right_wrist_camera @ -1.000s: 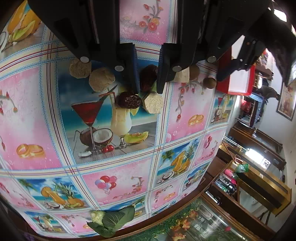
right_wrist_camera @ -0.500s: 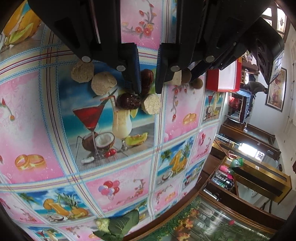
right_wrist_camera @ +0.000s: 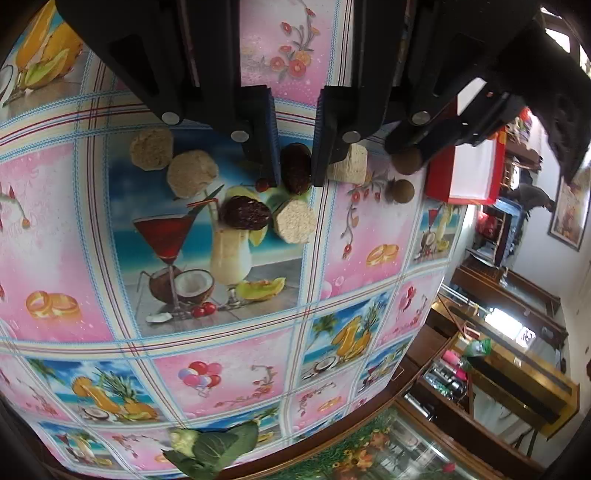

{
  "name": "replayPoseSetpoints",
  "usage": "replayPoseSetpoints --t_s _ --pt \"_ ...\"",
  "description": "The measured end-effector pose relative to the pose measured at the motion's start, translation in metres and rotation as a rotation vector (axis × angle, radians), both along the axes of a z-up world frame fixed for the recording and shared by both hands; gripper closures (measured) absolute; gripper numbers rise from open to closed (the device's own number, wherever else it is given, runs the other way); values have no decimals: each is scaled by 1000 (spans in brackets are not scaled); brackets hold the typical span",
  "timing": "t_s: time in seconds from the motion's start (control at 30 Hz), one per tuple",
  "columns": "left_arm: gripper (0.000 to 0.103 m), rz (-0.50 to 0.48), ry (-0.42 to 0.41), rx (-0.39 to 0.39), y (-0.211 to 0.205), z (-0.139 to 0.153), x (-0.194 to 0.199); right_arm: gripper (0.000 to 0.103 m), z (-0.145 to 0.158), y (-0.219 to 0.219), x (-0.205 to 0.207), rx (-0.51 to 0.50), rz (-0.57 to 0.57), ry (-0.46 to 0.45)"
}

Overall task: Organize fruits
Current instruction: 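Grasp a brown round fruit with the left tool while the right tool lifts the date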

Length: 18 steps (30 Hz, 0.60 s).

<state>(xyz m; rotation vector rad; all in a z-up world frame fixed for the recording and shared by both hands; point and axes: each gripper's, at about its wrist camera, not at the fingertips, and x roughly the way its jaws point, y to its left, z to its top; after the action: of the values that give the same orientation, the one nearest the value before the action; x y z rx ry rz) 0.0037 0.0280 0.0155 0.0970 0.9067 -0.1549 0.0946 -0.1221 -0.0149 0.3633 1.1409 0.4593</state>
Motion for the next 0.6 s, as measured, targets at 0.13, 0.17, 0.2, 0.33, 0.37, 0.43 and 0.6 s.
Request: replayPoseSetpoints --t_s 0.13,0.17,0.2,0.33,0.37,0.43,0.6 --pt "81 36 -32 -17 12 10 -16 83 3 12 -6 -76 28 -56" --pt "81 43 -38 -20 15 12 -19 83 3 13 -7 -86 30 -67" --pt "81 49 -44 -20 17 14 -23 83 3 14 -7 -96 31 -77" --pt "81 68 -64 -34 25 20 -33 84 5 24 -13 -178 62 -136" --pt "81 73 -69 -39 27 21 -35 84 6 27 -15 -201 69 -152" --pt "81 78 -73 -49 29 22 -38 84 6 29 -17 -223 71 -170" --pt "81 95 -87 -45 35 25 -46 85 8 18 -15 -199 22 -168"
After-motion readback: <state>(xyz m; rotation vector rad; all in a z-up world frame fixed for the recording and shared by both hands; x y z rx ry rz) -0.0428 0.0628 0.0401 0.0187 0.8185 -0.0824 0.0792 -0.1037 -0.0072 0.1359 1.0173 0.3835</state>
